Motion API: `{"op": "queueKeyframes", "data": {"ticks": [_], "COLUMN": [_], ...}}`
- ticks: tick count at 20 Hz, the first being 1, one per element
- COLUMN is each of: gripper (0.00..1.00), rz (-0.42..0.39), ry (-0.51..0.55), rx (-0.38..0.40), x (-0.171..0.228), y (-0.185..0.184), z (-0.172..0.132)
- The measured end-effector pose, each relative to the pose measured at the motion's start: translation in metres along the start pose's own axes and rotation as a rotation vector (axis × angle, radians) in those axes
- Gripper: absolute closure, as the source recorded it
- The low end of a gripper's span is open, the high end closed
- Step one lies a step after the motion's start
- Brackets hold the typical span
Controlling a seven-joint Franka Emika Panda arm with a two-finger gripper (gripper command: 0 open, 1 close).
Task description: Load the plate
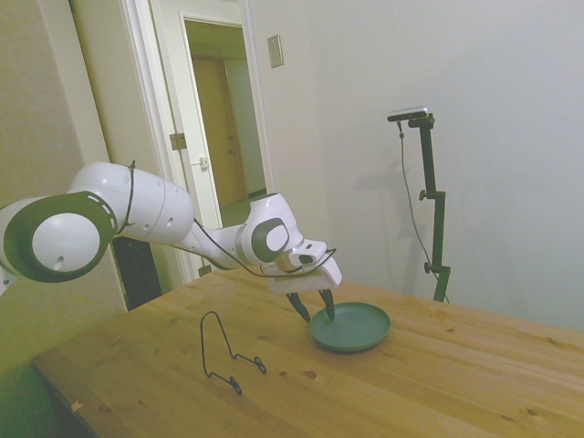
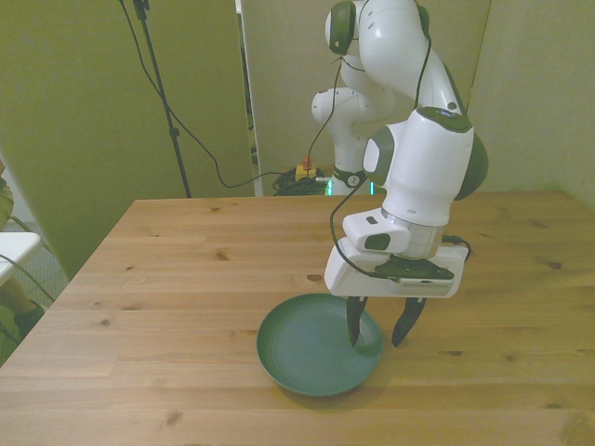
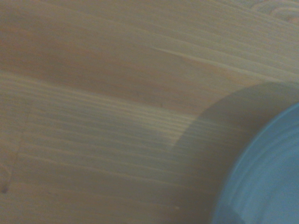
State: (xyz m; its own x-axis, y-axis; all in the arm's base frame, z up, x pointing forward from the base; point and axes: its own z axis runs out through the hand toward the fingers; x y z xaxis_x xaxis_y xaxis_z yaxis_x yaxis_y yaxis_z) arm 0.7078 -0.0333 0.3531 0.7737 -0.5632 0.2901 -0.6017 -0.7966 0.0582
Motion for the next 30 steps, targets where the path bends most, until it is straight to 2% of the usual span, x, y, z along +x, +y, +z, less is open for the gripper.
{"op": "queueKeyframes", "data": {"ticks": [21,30], "gripper": [1.0,1.0], "rz": [0.029,0.072], "ry": [0.005,0.012], "rx": [-0.02,0.036], "x": [0.009,0.013], "y": [0.02,0.019], "z": [0.007,0.0]}}
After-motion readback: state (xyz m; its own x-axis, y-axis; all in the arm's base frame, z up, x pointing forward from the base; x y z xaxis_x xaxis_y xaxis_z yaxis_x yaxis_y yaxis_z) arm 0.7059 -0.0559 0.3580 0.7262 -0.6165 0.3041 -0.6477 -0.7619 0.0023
